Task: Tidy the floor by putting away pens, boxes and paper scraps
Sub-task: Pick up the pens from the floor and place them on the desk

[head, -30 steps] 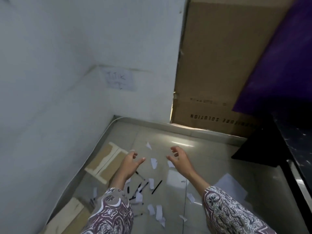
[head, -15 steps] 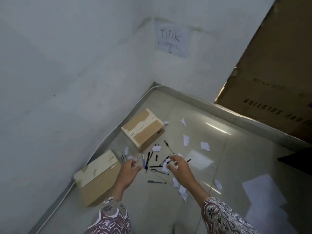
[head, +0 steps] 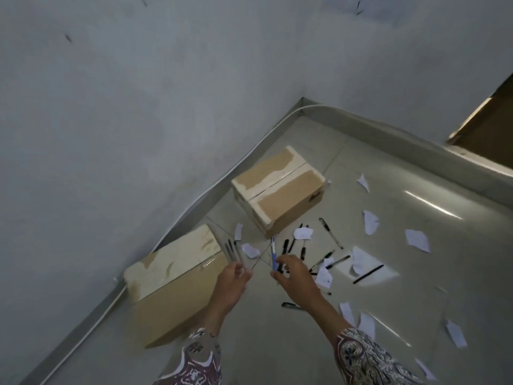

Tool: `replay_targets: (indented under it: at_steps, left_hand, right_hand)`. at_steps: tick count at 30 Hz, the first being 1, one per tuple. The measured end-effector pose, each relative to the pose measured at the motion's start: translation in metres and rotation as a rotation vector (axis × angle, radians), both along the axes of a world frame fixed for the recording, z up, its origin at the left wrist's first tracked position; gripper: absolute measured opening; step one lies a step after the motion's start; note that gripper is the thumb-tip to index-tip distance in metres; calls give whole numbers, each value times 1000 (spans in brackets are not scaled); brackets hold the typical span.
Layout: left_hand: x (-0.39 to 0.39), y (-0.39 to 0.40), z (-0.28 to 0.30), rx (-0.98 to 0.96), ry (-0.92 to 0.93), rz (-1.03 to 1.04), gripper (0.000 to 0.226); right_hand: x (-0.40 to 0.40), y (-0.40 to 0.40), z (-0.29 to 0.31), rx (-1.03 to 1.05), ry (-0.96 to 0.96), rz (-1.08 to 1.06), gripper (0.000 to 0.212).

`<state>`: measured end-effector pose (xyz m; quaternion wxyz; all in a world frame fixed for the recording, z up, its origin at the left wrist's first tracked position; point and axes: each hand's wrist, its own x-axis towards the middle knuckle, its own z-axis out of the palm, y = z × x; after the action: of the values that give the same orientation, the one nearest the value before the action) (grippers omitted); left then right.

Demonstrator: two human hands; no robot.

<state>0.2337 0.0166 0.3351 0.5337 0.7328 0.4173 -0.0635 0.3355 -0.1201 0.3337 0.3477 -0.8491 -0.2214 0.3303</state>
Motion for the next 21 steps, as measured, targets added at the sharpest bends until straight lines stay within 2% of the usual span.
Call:
replay_targets:
  at_steps: [3, 7, 13, 17, 21]
  left_hand:
    - [-2, -3, -74, -6, -24, 21, 21]
    - [-1, -15, -157, 1, -57, -5, 30]
    - [16, -25, -262, 36, -152, 6, 29]
    - [29, -25, -307, 93, -208, 51, 26]
    - [38, -25, -318, 151, -239, 124, 27]
  right_hand:
    - [2, 13, -69, 13, -37, 43, 31]
    - [9, 26, -147, -7, -76, 82, 33]
    - [32, 36, -246, -16, -172, 62, 27]
    - [46, 25, -290, -45, -224, 12, 22]
    - [53, 22, -305, -49, -245, 19, 17]
